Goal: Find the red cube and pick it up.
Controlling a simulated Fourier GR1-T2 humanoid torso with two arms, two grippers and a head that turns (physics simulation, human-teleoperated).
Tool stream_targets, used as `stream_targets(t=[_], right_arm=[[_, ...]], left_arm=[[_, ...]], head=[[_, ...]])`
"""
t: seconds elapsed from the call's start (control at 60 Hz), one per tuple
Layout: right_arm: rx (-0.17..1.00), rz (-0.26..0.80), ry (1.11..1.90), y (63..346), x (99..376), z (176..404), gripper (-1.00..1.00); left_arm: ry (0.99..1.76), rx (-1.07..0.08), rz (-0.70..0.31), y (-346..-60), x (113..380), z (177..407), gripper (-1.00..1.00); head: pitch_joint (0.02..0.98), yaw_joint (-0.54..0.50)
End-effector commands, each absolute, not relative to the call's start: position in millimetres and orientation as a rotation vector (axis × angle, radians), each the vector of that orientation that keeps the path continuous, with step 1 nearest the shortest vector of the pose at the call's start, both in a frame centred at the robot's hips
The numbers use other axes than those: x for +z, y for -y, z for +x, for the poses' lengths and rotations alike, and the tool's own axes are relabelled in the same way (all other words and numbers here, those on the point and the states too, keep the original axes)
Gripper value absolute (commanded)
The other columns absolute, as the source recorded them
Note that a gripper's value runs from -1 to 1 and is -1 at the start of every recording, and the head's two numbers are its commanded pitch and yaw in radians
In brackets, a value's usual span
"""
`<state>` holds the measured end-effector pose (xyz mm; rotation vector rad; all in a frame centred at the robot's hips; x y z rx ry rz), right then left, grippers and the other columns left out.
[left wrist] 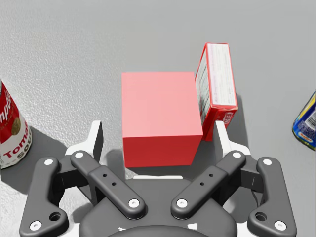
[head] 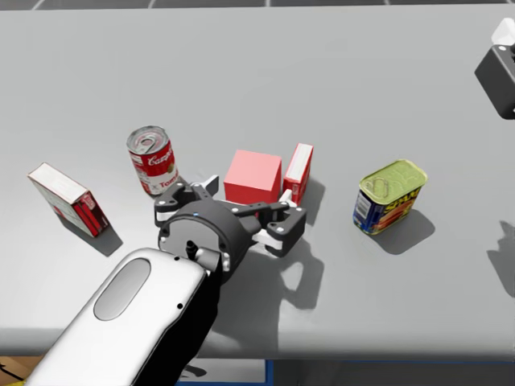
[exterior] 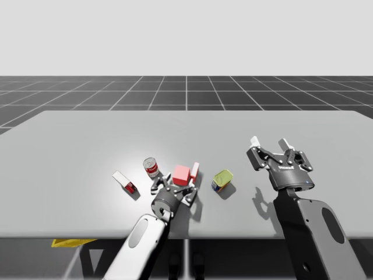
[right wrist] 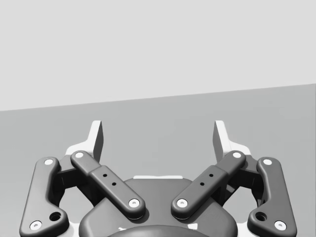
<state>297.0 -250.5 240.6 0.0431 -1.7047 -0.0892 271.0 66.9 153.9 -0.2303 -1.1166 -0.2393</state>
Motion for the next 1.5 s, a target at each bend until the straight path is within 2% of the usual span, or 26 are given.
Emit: stream_targets(t=[0.017,0.283,0.35,0.367,0.383,0.4,0.417,0.433,0.45,0.55,0.833,1.017,1.25,1.5], right_arm=[[-0.088,0.042,1.705,251,241,297,-1.00],[-0.088,0.039,1.705,251,241,297,-1.00],[-0.087,0.039,1.705,251,241,297,-1.00],[-0.087,0.039,1.705,251,241,297,-1.00],[-0.087,0.039,1.704,251,241,297,-1.00],[-0.087,0.040,1.704,251,241,297,-1.00],[-0.088,0.043,1.704,252,241,297,-1.00],[-0.089,0.043,1.704,252,241,297,-1.00],[-0.089,0.043,1.704,252,241,297,-1.00],[-0.088,0.039,1.705,252,241,297,-1.00],[-0.087,0.032,1.706,251,241,297,-1.00],[-0.092,0.030,1.706,252,241,297,-1.00],[-0.095,0.032,1.706,253,241,297,-1.00],[-0.095,0.040,1.704,254,241,296,-1.00]], left_arm=[[1.108,-0.230,-0.218,-59,150,282,-1.00],[1.080,-0.216,-0.213,-58,140,290,-1.00],[1.074,-0.228,-0.208,-58,137,287,-0.81],[1.074,-0.230,-0.205,-58,137,286,-0.63],[1.076,-0.239,-0.199,-58,136,285,0.12],[1.075,-0.242,-0.201,-58,135,285,0.38],[1.075,-0.243,-0.202,-58,135,285,0.78],[1.075,-0.246,-0.203,-58,135,284,0.93],[1.076,-0.249,-0.204,-58,134,284,0.98],[1.074,-0.260,-0.209,-59,134,282,1.00],[1.064,-0.290,-0.221,-57,132,279,1.00],[1.056,-0.310,-0.221,-56,130,279,1.00],[1.061,-0.315,-0.218,-55,133,280,1.00],[1.134,-0.368,-0.184,-56,174,278,1.00]], head=[[0.871,0.02],[0.862,0.02],[0.859,0.02],[0.859,0.02],[0.857,0.02],[0.856,0.02],[0.855,0.02],[0.853,0.02],[0.852,0.02],[0.826,0.03],[0.594,0.06],[0.488,0.05],[0.444,0.05],[0.436,0.05]])
